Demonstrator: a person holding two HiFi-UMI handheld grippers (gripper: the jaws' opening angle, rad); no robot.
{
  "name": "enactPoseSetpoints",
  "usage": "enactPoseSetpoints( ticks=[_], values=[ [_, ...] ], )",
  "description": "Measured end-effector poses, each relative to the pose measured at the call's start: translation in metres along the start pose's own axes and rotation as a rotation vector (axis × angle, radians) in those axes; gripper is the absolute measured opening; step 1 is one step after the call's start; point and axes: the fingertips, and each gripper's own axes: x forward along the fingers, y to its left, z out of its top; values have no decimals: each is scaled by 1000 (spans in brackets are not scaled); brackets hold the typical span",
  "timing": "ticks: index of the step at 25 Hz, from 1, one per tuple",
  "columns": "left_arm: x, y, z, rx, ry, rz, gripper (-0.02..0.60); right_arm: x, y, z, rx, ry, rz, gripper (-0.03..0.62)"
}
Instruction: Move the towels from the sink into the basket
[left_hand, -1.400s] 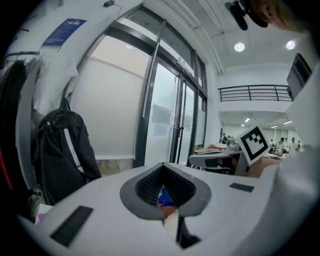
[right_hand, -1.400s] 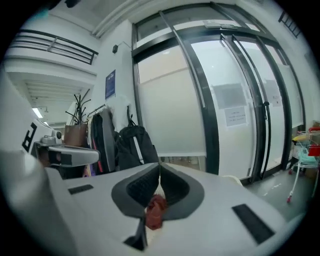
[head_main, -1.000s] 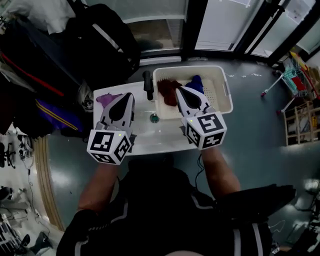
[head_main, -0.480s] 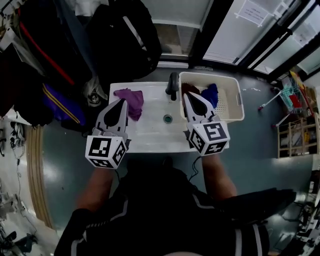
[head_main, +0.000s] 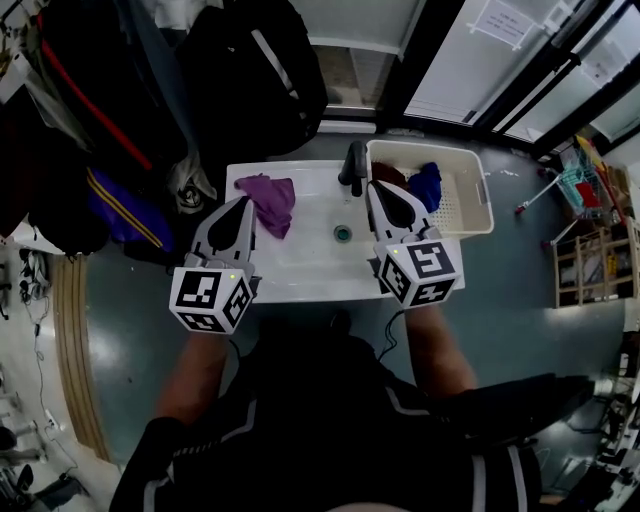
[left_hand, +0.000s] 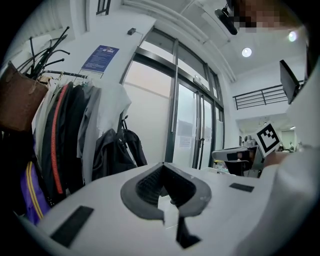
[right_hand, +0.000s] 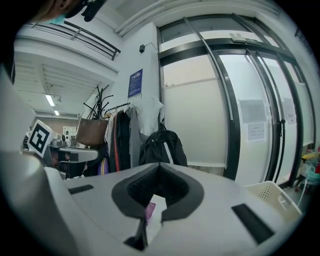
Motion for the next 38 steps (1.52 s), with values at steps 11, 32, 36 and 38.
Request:
enactPoseSetpoints(
  ticks=[11, 32, 36, 38],
  values=[
    [-36, 66, -36, -54, 71, 87, 5, 74, 73, -36, -65, 123, 128, 143],
    [-66, 147, -151, -199, 347, 219, 8, 256, 124, -273, -209, 649, 280, 330],
    [-67, 147, -154, -213, 354, 228, 9, 262, 126, -290, -211, 692, 302, 323],
    [-68, 147, -153, -206, 356, 224, 8, 265, 128, -293, -194, 692, 306, 289]
  ],
)
